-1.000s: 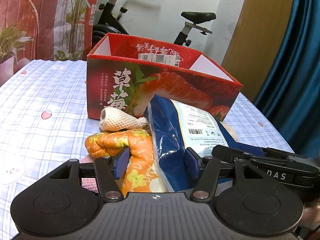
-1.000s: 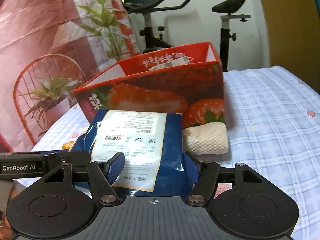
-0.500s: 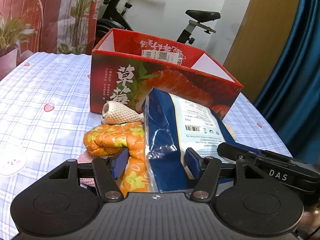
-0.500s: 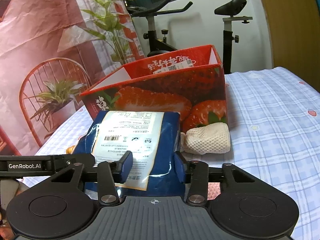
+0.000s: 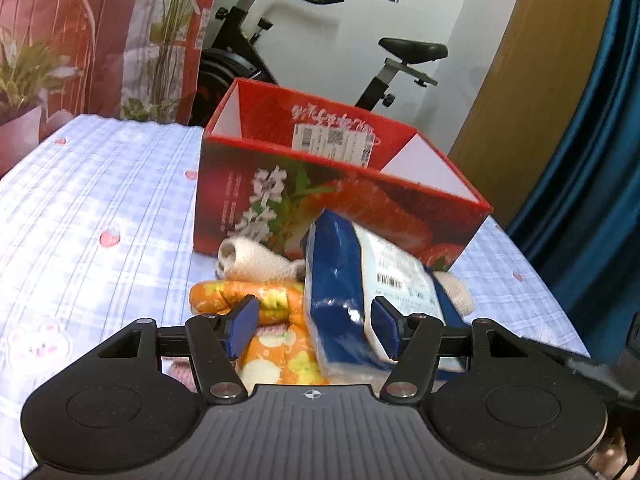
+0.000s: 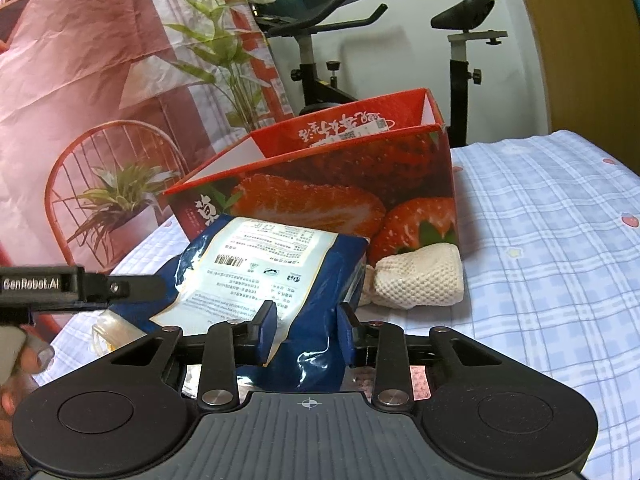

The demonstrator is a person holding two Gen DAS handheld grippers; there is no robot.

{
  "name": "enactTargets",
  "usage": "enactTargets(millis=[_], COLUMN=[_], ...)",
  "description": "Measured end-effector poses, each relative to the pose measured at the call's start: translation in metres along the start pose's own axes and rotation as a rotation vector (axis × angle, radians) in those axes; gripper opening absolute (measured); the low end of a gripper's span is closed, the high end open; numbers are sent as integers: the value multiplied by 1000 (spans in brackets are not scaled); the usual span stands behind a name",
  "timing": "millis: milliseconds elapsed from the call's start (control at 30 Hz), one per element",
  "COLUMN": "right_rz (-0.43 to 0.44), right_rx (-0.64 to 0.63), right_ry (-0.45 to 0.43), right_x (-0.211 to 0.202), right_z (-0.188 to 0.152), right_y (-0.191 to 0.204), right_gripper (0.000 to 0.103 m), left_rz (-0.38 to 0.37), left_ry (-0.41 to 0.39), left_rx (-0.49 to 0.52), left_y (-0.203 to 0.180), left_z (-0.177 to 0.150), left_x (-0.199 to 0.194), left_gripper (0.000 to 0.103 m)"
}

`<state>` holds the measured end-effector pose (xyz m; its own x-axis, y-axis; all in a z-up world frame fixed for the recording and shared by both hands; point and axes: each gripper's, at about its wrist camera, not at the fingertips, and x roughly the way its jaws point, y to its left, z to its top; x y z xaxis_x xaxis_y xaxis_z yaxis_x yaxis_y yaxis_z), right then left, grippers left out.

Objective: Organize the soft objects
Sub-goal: 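Close both grippers on the edge of the blue packaged bag, then lift the blue bag and carry it over the box opening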

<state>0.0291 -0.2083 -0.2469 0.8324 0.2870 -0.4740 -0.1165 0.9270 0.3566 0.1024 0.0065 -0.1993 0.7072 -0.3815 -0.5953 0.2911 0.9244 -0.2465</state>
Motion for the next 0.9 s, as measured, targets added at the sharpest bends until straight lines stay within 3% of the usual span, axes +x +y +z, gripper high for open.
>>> enactTargets(millis=[167, 267, 300, 333, 367, 533, 667, 900], right_rz=[2, 0, -1, -2, -2, 0, 42, 68], right_rx=[3, -1, 0, 0, 1, 15, 143, 163], right_ry=[3, 2, 3, 4, 4, 15, 60, 67], right_x=[1, 2, 2, 3, 3, 5, 14, 10], right_z=[-1, -1, -2, -2, -2, -2, 4, 11], right_y=[-1, 1, 1, 0, 0, -3, -17, -20], right_gripper=[30, 30, 30, 30, 30, 34, 37, 18], left_rz=[-1, -3, -4, -9, -27, -62, -66, -94], left_ry=[-37, 0, 32, 69, 100, 123, 147, 132], left_rx=[49, 74, 75, 69, 63, 71, 98, 86], left_y=[-4, -5, -3, -2, 0, -1, -5, -4], left_z=[17, 23, 23, 21, 20, 13, 7, 17], left_x=[-5, 10, 18, 25, 31, 33, 34, 27], left_gripper=[63, 63, 56, 41, 39, 39, 39, 32])
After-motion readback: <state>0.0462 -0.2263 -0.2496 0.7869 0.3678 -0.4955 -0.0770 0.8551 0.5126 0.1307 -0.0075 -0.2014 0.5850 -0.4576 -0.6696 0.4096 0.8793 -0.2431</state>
